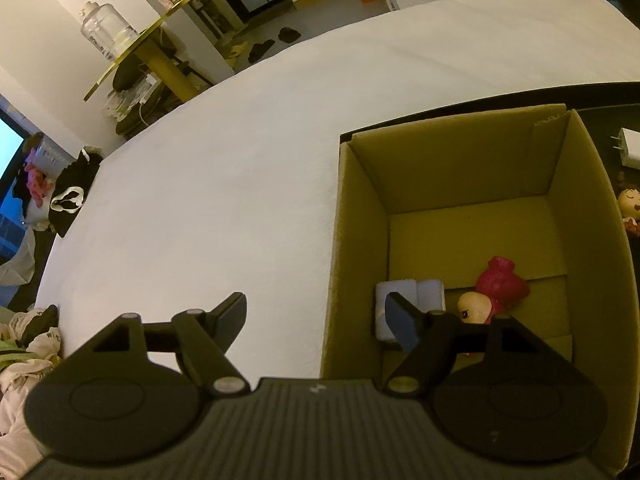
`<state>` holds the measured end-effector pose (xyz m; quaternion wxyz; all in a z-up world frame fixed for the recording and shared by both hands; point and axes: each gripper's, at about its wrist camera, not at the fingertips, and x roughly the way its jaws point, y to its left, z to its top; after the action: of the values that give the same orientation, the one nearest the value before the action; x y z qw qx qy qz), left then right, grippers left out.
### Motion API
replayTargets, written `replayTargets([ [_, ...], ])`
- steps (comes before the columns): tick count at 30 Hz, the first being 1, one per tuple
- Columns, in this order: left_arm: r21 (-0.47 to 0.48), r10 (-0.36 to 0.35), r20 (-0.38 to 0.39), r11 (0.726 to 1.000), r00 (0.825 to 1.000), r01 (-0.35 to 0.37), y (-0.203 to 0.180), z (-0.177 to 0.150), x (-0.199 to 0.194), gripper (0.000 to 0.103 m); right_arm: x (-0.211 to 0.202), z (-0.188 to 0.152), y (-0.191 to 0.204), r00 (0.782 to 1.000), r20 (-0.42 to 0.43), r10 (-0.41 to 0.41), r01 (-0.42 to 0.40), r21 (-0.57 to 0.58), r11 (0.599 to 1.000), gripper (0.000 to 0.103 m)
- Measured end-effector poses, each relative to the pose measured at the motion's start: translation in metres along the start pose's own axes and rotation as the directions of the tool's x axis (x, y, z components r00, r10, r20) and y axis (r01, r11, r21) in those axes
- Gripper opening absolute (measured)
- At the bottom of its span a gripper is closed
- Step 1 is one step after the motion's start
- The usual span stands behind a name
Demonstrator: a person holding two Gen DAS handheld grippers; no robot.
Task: Organize rigid objects
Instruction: 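Move the right gripper to the brown-haired doll figure and grasp it, then carry the doll figure with the right gripper over the box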
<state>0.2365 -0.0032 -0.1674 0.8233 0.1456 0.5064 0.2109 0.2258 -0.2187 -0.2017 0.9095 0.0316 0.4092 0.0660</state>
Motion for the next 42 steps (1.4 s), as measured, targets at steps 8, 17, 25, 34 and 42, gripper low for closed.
replayTargets([
  [8,-0.031,-0.066,0.001,0.997,0.998,0.066,0.007,-0.011,-0.004,0.075,-0.017,0.01,0.003,0.997,0.076,0.001,-0.002,0.014,1.0,0.062],
  [17,-0.049,-0.098,0.012,0.994,0.995,0.099,0.011,-0.02,0.002,0.075,-0.027,0.016,0.027,0.986,0.157,0.06,-0.051,-0.06,0.997,0.062],
  [25,-0.129,-0.147,0.021,0.98,0.989,0.149,0.024,-0.025,0.006,0.075,-0.033,0.033,0.057,0.989,0.129,0.07,-0.044,-0.192,0.98,0.059],
  [34,-0.169,-0.197,0.04,0.965,0.98,0.201,0.038,-0.028,0.015,0.075,-0.03,0.037,0.079,0.994,0.077,0.071,-0.051,-0.233,0.971,0.014],
  [42,-0.192,-0.232,0.058,0.952,0.971,0.239,0.045,-0.03,0.018,0.075,-0.012,0.015,0.074,1.0,0.007,-0.003,0.004,-0.211,0.977,0.021],
])
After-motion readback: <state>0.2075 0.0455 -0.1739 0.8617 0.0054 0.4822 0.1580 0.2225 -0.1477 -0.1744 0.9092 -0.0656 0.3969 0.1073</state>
